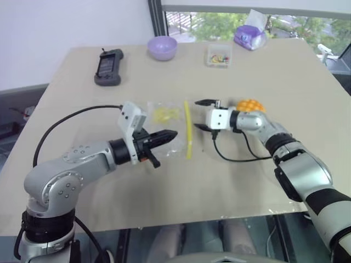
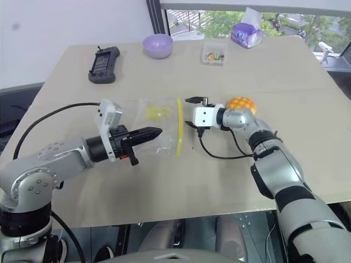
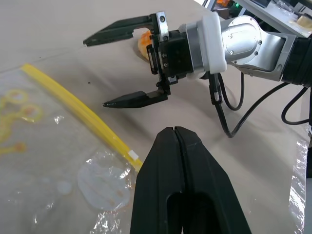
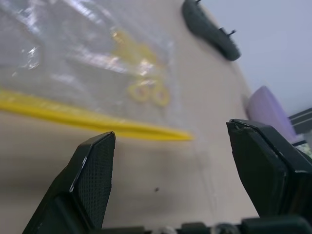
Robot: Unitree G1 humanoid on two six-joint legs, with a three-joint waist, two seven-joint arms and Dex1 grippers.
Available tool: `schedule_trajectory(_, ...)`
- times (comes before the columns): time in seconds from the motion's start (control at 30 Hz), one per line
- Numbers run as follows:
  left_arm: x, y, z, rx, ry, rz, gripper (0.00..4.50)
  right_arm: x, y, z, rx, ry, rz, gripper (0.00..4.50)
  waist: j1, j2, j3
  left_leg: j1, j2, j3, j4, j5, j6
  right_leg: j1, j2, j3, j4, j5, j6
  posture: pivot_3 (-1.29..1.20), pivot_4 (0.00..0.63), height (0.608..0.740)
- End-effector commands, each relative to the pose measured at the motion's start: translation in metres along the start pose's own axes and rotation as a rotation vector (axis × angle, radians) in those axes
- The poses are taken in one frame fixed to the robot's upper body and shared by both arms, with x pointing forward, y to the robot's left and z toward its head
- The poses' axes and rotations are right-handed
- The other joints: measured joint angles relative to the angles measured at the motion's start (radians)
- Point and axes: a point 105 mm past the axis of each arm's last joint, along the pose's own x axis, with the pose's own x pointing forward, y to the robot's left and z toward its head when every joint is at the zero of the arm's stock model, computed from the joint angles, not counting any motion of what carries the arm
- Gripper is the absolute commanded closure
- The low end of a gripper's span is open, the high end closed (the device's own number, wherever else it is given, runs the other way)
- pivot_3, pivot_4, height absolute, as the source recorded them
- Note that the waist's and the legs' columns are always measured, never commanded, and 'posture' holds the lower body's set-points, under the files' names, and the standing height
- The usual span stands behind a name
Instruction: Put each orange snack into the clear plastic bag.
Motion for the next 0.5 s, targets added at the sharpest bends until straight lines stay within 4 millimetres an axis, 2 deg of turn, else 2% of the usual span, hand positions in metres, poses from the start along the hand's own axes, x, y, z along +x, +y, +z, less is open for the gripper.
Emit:
schedule_trajectory(0.03,-0.006,0.003,0.004,0.047,-0.024,0.032,4.5,0.002,-0.012,0.007,-0.017,-0.028,-0.04,0.53,-0.001,0.0,0.0,0.0,0.0,0.0,0.0,0.0,0.0,0.0,0.0,0.0,0.0,0.0,0.0,0.0,0.15,0.74)
schedule_trajectory(0.2,-0.008,0.014,-0.01,0.08,0.013,0.108,4.5,-0.003,-0.007,0.004,0.002,-0.029,-0.015,0.53,0.0,0.0,0.0,0.0,0.0,0.0,0.0,0.0,0.0,0.0,0.0,0.0,0.0,0.0,0.0,0.0,0.15,0.74)
schedule_trajectory(0.33,-0.01,0.017,-0.029,0.201,0.078,0.153,4.5,-0.018,-0.018,-0.007,0.072,0.011,-0.032,0.53,0.001,0.0,0.0,0.0,0.0,0.0,0.0,0.0,0.0,0.0,0.0,0.0,0.0,0.0,0.0,0.0,0.15,0.74)
schedule_trajectory(0.4,-0.01,0.019,-0.039,0.268,0.114,0.179,4.5,-0.028,-0.018,-0.01,0.115,0.009,-0.019,0.01,0.004,0.0,0.0,0.0,0.0,0.0,-0.001,0.0,0.0,0.0,0.0,0.0,0.0,0.0,0.0,0.0,0.15,0.74)
schedule_trajectory(0.5,-0.012,0.02,-0.043,0.381,0.125,0.201,4.5,-0.045,-0.017,-0.011,0.191,0.0,0.001,0.01,0.01,0.001,0.0,0.0,0.0,0.0,-0.001,0.0,0.0,0.0,0.0,0.0,-0.001,0.0,0.0,0.0,0.15,0.74)
